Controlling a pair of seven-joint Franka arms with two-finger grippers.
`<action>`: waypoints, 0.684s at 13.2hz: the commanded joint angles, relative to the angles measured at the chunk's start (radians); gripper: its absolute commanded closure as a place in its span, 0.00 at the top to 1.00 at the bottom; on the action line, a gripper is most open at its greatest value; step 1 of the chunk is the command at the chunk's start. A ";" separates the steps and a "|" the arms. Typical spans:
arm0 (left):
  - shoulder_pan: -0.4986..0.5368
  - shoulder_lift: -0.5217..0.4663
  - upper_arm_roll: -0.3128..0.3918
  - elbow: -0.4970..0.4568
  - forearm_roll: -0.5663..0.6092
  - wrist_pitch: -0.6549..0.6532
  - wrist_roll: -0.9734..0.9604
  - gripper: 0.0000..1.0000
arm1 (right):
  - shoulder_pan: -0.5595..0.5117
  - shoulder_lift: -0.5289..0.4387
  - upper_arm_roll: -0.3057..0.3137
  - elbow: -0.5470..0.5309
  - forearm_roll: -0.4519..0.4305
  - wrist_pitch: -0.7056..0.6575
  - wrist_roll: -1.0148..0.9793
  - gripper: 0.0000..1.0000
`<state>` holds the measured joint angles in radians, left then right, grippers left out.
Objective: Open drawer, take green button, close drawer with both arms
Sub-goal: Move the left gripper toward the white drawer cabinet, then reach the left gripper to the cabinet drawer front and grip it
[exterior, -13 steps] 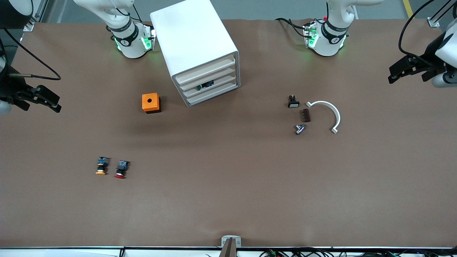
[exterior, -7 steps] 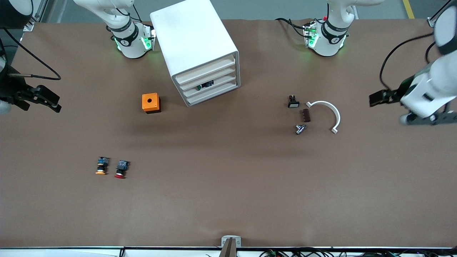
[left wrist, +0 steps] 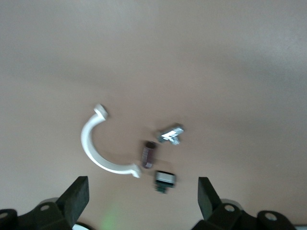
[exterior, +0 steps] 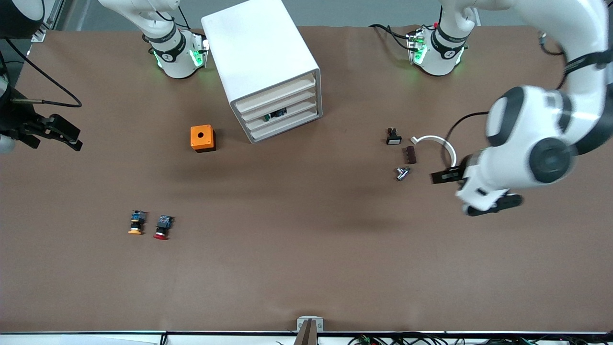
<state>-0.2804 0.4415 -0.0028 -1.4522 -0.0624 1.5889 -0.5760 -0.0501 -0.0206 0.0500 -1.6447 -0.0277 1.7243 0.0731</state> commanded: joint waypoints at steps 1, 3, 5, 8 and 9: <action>-0.083 0.071 0.004 0.039 -0.045 -0.017 -0.250 1.00 | -0.002 -0.016 0.005 -0.007 -0.017 -0.006 0.014 1.00; -0.134 0.140 0.006 0.041 -0.083 0.012 -0.387 1.00 | -0.002 -0.016 0.005 -0.009 -0.017 -0.006 0.014 1.00; -0.177 0.205 0.006 0.039 -0.094 0.039 -0.532 1.00 | -0.002 -0.016 0.005 -0.009 -0.017 -0.006 0.014 1.00; -0.233 0.241 0.006 0.041 -0.111 0.048 -0.663 1.00 | -0.001 -0.016 0.005 -0.009 -0.017 -0.006 0.016 1.00; -0.235 0.243 0.006 0.039 -0.137 0.049 -0.701 1.00 | -0.002 -0.016 0.005 -0.009 -0.017 -0.008 0.014 1.00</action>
<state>-0.5013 0.6847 -0.0060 -1.4381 -0.1633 1.6488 -1.2140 -0.0501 -0.0206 0.0500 -1.6450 -0.0277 1.7233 0.0731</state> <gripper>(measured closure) 0.000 0.000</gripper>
